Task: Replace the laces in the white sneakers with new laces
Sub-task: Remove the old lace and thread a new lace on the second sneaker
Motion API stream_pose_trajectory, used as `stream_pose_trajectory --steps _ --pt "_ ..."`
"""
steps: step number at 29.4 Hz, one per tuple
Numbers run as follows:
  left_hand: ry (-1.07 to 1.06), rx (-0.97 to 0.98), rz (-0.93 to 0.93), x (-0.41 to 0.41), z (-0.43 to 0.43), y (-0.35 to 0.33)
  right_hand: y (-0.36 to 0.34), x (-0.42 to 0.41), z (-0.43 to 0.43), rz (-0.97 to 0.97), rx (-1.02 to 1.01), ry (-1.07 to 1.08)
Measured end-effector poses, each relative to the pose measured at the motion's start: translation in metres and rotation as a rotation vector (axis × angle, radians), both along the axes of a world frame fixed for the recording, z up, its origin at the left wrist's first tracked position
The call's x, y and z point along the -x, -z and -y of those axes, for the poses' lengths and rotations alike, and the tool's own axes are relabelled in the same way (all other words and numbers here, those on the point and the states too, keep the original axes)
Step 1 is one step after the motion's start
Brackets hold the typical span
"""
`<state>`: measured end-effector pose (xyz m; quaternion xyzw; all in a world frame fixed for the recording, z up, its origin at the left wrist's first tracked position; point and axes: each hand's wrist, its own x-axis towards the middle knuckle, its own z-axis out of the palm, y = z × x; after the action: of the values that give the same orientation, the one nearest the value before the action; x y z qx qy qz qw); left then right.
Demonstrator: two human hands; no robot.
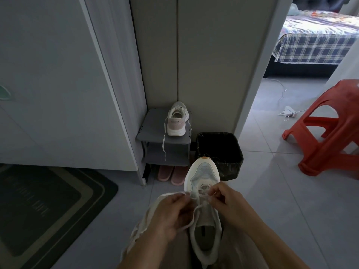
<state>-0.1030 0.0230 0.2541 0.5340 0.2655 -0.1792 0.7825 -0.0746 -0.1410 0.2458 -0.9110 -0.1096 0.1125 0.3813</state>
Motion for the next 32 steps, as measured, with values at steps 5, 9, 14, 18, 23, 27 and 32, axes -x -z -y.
stream_pose_trajectory --steps 5,9,14,18,23,27,32 --pt "-0.085 -0.351 0.234 -0.01 0.003 -0.013 -0.014 -0.002 -0.001 -0.001 -0.14 0.023" --pt "0.014 -0.327 0.491 -0.018 0.005 -0.05 -0.031 -0.008 -0.018 -0.033 -0.279 -0.058" --pt "-0.054 -0.16 0.566 -0.038 -0.005 -0.099 -0.039 -0.014 -0.033 0.052 -0.351 -0.036" --pt "-0.208 -0.174 0.666 -0.061 -0.039 -0.135 -0.034 -0.01 -0.027 0.034 -0.242 -0.099" --pt "-0.262 -0.308 0.787 -0.074 -0.064 -0.155 -0.029 -0.009 -0.025 0.03 -0.155 -0.141" --pt "-0.212 -0.698 0.852 -0.069 -0.066 -0.145 -0.036 -0.006 -0.015 0.031 -0.071 -0.036" --pt "-0.055 -0.524 0.743 -0.052 -0.058 -0.116 -0.005 0.048 -0.023 0.245 0.369 -0.083"
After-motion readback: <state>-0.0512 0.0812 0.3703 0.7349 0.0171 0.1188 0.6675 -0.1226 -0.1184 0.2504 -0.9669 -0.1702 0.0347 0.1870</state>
